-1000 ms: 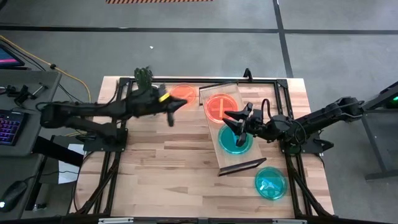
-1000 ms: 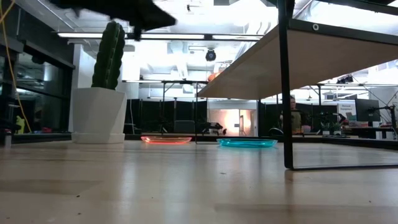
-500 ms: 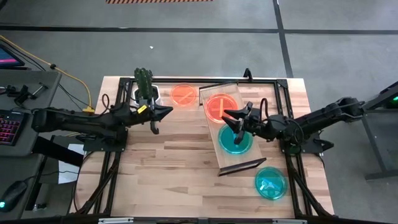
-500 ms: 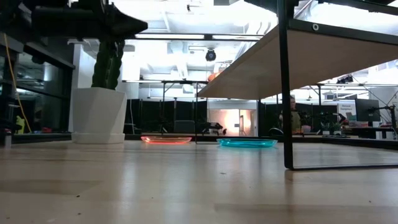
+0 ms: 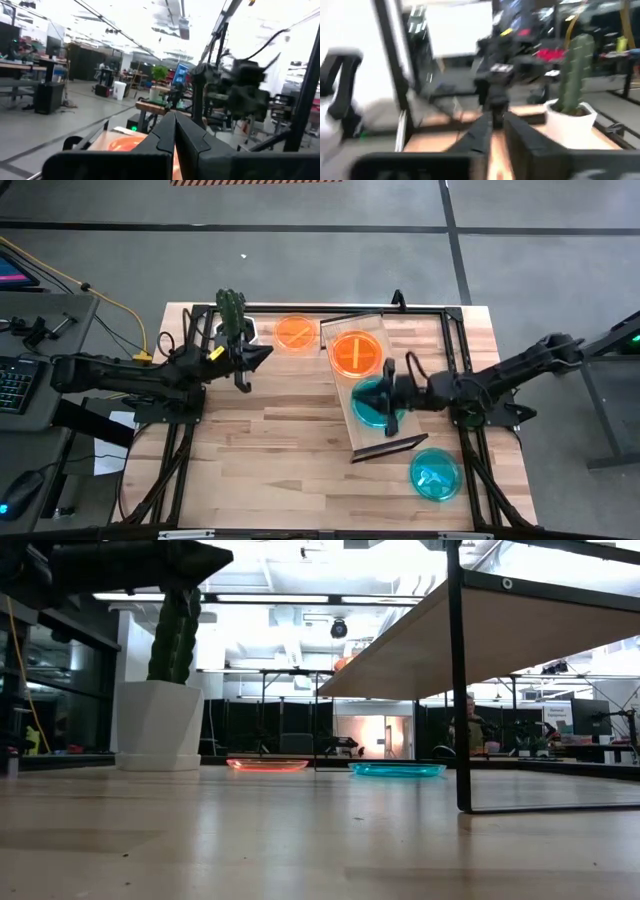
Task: Place and stack plates onto a shelf
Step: Adjust the shelf
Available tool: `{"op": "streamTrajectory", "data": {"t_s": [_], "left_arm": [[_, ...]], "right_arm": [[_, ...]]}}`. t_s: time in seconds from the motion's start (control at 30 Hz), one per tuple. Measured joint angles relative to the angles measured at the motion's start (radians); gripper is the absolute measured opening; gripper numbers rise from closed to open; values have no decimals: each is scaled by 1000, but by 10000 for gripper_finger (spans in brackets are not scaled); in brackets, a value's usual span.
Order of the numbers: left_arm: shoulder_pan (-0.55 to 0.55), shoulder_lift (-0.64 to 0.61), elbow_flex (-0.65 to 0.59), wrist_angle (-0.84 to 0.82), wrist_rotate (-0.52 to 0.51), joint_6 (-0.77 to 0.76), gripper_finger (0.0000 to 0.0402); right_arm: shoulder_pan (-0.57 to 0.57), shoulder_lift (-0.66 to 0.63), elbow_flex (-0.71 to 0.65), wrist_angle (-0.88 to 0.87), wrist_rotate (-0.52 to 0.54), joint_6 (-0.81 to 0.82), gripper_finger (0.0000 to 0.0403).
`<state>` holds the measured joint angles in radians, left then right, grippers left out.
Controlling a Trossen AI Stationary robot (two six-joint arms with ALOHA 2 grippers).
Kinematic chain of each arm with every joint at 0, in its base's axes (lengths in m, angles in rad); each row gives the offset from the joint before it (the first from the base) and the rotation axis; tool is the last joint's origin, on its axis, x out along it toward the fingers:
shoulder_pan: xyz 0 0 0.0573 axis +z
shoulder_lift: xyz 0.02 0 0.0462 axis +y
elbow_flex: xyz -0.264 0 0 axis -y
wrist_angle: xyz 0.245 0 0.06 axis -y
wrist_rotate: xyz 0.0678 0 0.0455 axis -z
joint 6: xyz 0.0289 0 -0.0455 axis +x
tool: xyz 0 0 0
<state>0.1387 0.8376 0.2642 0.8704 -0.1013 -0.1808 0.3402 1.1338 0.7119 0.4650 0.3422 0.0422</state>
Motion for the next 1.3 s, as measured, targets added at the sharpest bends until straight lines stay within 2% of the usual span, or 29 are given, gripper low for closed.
{"op": "streamTrajectory", "data": {"t_s": [0.03,0.13,0.3,0.5,0.7,0.87,1.0,1.3], "left_arm": [[0,0,0,-3,7,0,0],[0,3,0,-15,12,0,0],[0,3,0,-26,12,0,0],[0,4,0,-36,13,-1,0],[-2,4,0,-36,13,-2,0],[-2,4,0,-36,13,-1,0],[-2,4,0,-36,13,-1,0],[-2,4,0,-36,13,-1,0]], "right_arm": [[33,2,38,-76,8,-16,11],[132,27,175,-339,24,-13,18],[267,148,407,-790,25,189,3],[358,331,587,-1060,-17,450,1],[372,458,683,-1288,-19,649,0],[343,495,716,-1406,-18,744,0],[301,496,716,-1426,-17,742,0],[174,496,715,-1384,-17,559,0]]}}
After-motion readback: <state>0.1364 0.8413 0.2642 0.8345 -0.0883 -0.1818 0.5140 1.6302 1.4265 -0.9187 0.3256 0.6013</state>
